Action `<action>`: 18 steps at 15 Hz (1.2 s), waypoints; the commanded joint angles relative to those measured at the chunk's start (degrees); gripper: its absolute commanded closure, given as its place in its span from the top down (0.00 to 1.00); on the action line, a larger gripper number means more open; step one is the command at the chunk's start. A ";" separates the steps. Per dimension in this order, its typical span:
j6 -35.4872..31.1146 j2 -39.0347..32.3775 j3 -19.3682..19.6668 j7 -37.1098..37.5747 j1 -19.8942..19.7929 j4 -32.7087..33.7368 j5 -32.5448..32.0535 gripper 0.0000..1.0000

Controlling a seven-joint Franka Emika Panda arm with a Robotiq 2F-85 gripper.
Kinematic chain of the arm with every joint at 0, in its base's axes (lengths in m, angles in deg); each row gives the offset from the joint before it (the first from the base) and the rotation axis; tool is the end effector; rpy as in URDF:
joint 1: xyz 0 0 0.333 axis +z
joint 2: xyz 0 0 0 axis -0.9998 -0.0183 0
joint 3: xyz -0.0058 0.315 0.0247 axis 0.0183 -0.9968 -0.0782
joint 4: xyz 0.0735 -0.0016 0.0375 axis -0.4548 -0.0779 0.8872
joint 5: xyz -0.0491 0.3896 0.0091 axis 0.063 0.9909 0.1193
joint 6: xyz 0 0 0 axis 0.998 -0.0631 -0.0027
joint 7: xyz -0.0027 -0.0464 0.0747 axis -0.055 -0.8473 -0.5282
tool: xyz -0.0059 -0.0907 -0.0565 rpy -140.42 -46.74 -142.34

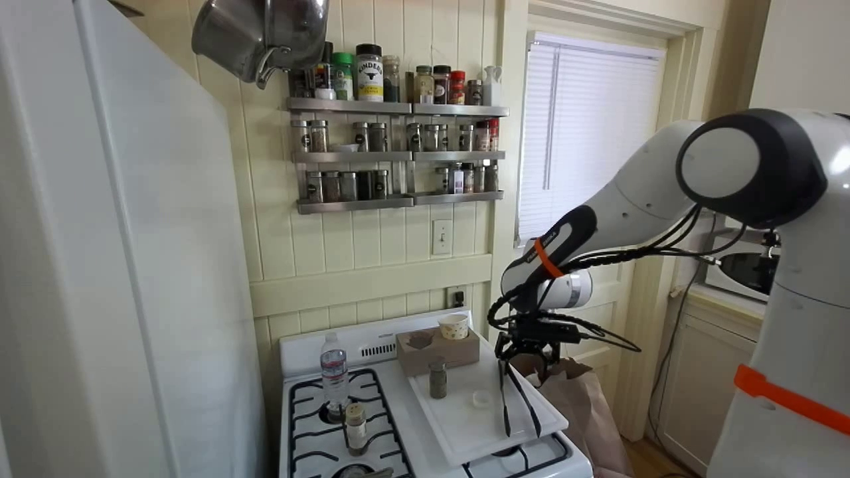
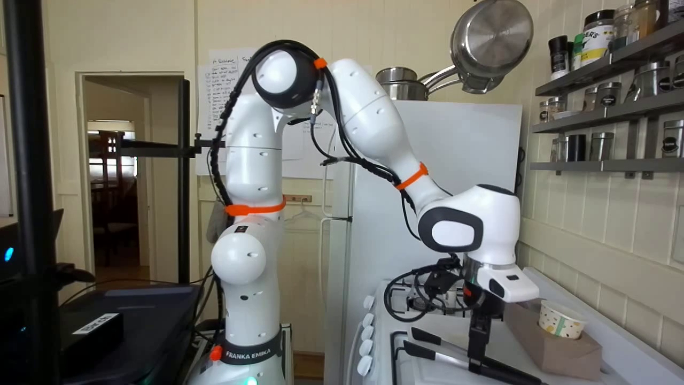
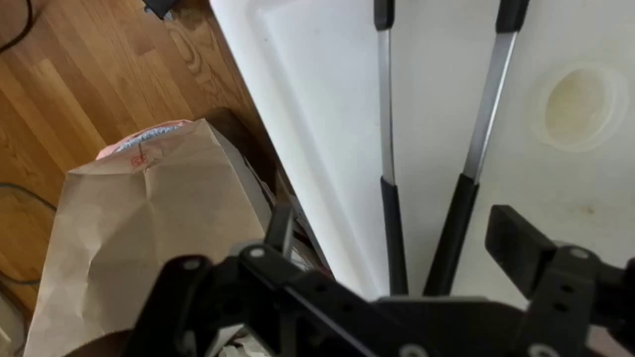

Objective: Put the tongs on the first top shelf

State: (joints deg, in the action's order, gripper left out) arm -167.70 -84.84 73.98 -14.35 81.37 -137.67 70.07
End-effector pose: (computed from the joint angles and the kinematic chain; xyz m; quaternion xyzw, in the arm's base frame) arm 0.4431 -0.1506 0.2904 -0.9361 0.3496 -0.0043 0.0377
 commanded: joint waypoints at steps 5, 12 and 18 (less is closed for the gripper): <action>-1.69 -4.78 -0.98 6.81 -0.21 0.95 4.01 1.00; -1.57 2.54 -1.24 3.14 -0.26 -2.06 2.05 1.00; -1.50 2.78 -1.74 -1.10 -0.57 -2.71 1.11 1.00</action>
State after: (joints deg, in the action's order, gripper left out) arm -169.29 -82.44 72.72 -13.04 81.40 -139.08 71.94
